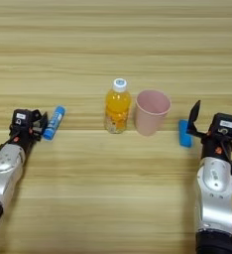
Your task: Move the objects on the table
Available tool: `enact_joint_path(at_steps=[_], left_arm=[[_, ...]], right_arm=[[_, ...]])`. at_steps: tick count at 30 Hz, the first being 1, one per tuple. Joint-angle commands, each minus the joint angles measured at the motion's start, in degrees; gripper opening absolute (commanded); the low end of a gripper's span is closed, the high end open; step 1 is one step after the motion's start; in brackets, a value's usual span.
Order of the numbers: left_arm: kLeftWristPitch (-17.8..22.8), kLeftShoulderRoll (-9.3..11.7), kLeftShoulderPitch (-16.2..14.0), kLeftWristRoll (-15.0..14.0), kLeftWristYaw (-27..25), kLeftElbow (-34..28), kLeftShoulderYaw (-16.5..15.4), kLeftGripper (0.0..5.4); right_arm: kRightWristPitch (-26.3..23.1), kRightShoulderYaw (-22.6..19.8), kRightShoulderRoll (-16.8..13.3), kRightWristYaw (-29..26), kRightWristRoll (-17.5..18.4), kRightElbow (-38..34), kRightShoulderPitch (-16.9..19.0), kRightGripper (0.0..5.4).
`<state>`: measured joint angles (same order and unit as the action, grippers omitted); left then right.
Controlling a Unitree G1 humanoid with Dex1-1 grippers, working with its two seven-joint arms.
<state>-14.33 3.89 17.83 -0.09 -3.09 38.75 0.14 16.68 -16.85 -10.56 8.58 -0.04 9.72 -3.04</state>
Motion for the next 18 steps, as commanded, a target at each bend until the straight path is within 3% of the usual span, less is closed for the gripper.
enact_joint_path(at_steps=[1,12,18], left_arm=[[0.3,0.3,-0.3,0.4,-0.2,0.8,-0.3,3.07],[0.2,0.3,-0.3,0.4,-0.2,0.6,-0.3,3.07],[-2.5,-0.4,-1.0,-1.3,-1.4,-2.5,-0.9,3.07]], right_arm=[[-0.6,0.0,0.2,0.4,-0.1,-0.2,-0.6,5.4],[-0.5,0.0,0.1,0.4,-0.1,-0.1,-0.6,5.4],[-0.5,0.1,0.2,0.5,-0.2,-0.2,-0.6,5.4]])
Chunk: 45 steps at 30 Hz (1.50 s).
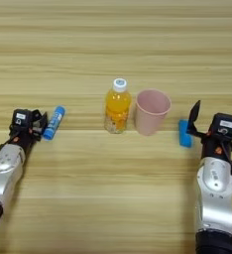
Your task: Move the objects on the table
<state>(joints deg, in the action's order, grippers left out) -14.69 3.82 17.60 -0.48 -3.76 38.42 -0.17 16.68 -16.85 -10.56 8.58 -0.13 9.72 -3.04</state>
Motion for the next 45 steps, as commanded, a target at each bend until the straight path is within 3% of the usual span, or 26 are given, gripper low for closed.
enact_joint_path(at_steps=[1,6,10,17,22,28,35,45], left_arm=[[-2.6,-0.4,-0.8,-1.1,-0.8,-2.7,-0.9,3.07],[-3.3,-0.5,-1.4,-1.8,-1.5,-5.1,-1.7,3.07],[-2.9,-0.6,-3.0,-2.3,-2.7,-10.4,-1.4,3.07],[4.5,-0.9,-8.6,-4.3,-8.2,-23.7,2.1,3.06],[10.8,-0.2,-12.1,-6.1,-14.0,-31.1,6.1,3.06],[15.7,1.7,-14.4,-5.5,-20.2,-35.2,11.7,3.06],[15.6,3.3,-15.9,-3.9,-25.5,-38.0,18.2,3.06],[13.3,4.9,-16.9,0.0,-31.2,-36.6,27.9,3.06]], right_arm=[[-0.5,0.1,0.2,0.5,-0.1,-0.2,-0.6,5.4],[-0.6,0.2,0.3,0.5,-0.3,-0.3,-0.6,5.4],[-0.7,0.4,0.5,0.7,-0.5,-0.4,-0.5,5.4],[-0.7,0.6,0.4,1.1,-0.6,-0.5,-0.5,5.4],[-0.7,0.6,0.3,1.2,-0.6,-0.3,-0.6,5.4],[-0.5,0.5,0.2,1.1,-0.5,0.0,-0.7,5.4],[-0.6,0.5,0.1,1.1,-0.5,0.0,-0.7,5.4],[-0.7,0.7,0.4,1.3,-0.6,-0.2,-0.8,5.4]])
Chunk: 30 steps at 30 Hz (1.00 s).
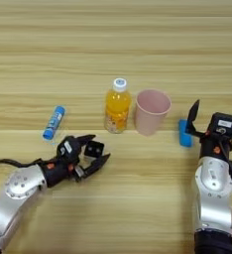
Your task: Move the objects on the table
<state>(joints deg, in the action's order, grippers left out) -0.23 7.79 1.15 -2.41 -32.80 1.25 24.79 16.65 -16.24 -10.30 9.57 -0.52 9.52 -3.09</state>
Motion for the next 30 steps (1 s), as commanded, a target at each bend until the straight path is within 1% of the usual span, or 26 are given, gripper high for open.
enact_joint_path(at_steps=[1,4,6,8,11,17,18,21,24,28,30], left_arm=[[-1.6,1.1,-0.6,2.2,-2.4,0.8,3.5,3.06],[-1.4,1.6,-0.8,2.8,-3.4,1.5,4.9,3.06],[0.2,1.1,-0.2,2.9,-2.7,3.4,4.5,3.06],[0.5,0.7,0.5,2.8,-2.1,5.2,4.0,3.06],[-0.5,0.1,1.5,2.8,-1.5,7.6,3.4,3.06],[-3.1,-0.9,3.4,4.0,0.8,12.4,1.7,3.06],[-3.5,-1.0,3.5,4.1,0.9,12.7,1.7,3.35],[-5.4,-1.2,3.6,4.3,1.6,13.0,1.2,3.65],[-7.2,-1.4,3.6,3.8,1.6,12.5,0.5,3.93],[-7.7,-1.6,3.5,3.9,1.5,12.3,0.1,4.32],[-8.1,-1.7,3.5,3.8,1.5,12.3,-0.2,4.64]], right_arm=[[-0.6,0.1,0.1,0.3,-0.2,0.0,-0.7,5.4],[-0.7,0.1,0.1,0.3,-0.2,0.0,-0.7,5.4],[-0.7,0.1,0.2,0.3,-0.2,-0.1,-0.7,5.4],[-0.7,0.2,0.2,0.3,-0.2,-0.1,-0.7,5.4],[-0.8,0.2,0.2,0.3,-0.2,-0.2,-0.7,5.4],[-0.9,0.3,0.3,0.3,-0.2,-0.4,-0.6,5.4],[-0.9,0.3,0.3,0.3,-0.2,-0.4,-0.6,5.4],[-0.9,0.3,0.3,0.3,-0.2,-0.4,-0.6,5.4],[-0.9,0.4,0.4,0.3,-0.3,-0.3,-0.7,5.4],[-0.9,0.4,0.3,0.3,-0.2,-0.2,-0.7,5.4],[-0.8,0.5,0.3,0.3,-0.3,-0.1,-0.7,5.4]])
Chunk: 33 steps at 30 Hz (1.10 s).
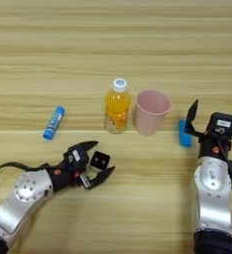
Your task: Move the objects on the table
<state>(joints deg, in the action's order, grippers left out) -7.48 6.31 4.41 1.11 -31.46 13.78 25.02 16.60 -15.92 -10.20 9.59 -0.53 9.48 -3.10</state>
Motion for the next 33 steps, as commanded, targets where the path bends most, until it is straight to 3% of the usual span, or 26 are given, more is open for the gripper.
enact_joint_path(at_steps=[1,7,14,19,27,33], left_arm=[[-1.0,-0.3,0.3,0.1,0.1,-0.4,-0.6,4.73],[-1.8,-1.0,0.0,-2.2,-0.2,-2.8,-2.3,5.37],[-1.6,-2.6,0.1,-5.1,1.8,-7.5,-5.4,5.37],[-0.4,-3.0,1.0,-4.9,2.7,-7.8,-6.2,5.37],[2.6,-4.0,6.8,-4.1,4.0,-5.3,-7.1,5.37],[2.1,-4.4,12.4,-3.7,5.1,1.6,-8.8,5.37]], right_arm=[[-0.8,0.2,0.2,0.3,-0.3,0.0,-0.7,5.4],[-0.7,0.3,0.3,0.4,-0.4,0.2,-0.8,5.4],[-0.7,0.3,0.2,0.4,-0.4,0.4,-0.9,5.4],[-0.7,0.3,0.1,0.3,-0.4,0.6,-1.0,5.4],[-0.6,0.8,0.7,0.8,-0.8,0.7,-1.3,5.4],[-0.9,1.4,1.6,1.5,-1.3,-0.2,-1.1,5.4]])
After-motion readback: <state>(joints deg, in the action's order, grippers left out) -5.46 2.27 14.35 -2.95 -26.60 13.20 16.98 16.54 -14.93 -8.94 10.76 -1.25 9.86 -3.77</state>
